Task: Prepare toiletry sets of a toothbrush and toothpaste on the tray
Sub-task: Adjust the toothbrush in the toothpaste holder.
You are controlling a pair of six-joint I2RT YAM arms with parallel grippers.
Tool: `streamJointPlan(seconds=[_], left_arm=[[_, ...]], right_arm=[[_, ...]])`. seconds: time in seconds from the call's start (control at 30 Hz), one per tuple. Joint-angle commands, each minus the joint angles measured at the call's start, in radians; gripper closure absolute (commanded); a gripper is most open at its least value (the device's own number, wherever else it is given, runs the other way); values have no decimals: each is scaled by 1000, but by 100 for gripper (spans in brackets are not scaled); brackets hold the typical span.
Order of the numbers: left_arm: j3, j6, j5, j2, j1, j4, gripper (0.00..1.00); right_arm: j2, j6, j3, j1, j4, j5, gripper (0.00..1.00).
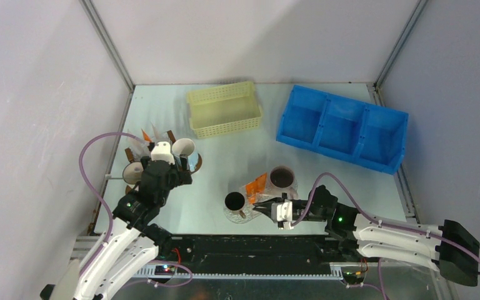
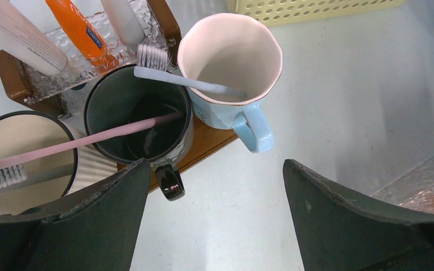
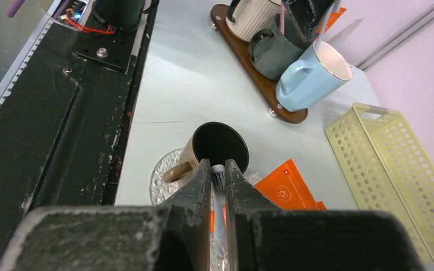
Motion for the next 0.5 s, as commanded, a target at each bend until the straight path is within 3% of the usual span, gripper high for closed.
streamJointPlan(seconds=[0.0, 0.47], left_arm=[[22, 22, -20, 0, 6, 10, 7], [19, 24, -12, 21, 6, 17, 6]], right_arm=[[-16, 50, -36, 9, 145, 51, 100], [-17, 72, -117, 26, 332, 136, 100]])
